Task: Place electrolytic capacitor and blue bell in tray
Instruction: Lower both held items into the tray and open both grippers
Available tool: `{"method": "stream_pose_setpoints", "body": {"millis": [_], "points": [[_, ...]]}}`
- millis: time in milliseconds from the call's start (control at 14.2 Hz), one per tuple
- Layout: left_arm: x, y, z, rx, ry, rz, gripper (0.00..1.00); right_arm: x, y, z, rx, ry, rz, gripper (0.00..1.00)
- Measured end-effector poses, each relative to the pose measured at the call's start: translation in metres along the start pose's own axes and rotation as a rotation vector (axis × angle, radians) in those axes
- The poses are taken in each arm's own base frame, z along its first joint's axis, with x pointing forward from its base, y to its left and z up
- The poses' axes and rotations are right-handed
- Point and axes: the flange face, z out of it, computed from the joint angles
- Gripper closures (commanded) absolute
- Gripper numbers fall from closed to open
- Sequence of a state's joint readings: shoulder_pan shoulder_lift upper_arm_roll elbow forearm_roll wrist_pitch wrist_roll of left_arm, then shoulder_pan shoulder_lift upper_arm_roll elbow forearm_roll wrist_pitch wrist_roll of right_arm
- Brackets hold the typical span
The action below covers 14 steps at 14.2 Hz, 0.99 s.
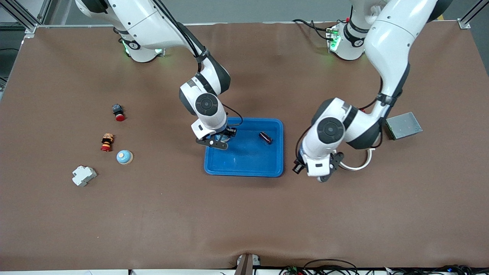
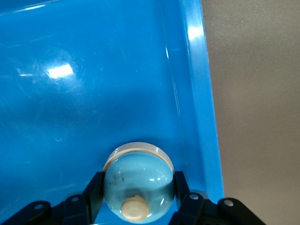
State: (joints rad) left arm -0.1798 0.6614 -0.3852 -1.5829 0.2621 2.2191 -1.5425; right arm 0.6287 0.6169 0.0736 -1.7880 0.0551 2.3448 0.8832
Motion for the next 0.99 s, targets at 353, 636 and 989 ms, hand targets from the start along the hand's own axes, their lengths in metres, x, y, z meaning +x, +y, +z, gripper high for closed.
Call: {"method": "stream_pose_setpoints", "body": {"millis": [353, 636, 989], "points": [[-0.066, 0.022, 0.02, 0.001, -0.023, -0.098, 1.0, -0.003, -0.004, -0.001, 0.003, 0.002, -0.007, 0.0], [-0.088, 0.031, 0.042, -0.009, -0.045, -0.156, 1.0, -0.01, -0.013, -0.005, 0.007, 0.006, -0.023, 0.0], [-0.085, 0.032, 0.061, -0.012, -0.056, -0.17, 0.4, -0.001, -0.013, -0.056, -0.064, -0.044, -0.04, 0.0]]}}
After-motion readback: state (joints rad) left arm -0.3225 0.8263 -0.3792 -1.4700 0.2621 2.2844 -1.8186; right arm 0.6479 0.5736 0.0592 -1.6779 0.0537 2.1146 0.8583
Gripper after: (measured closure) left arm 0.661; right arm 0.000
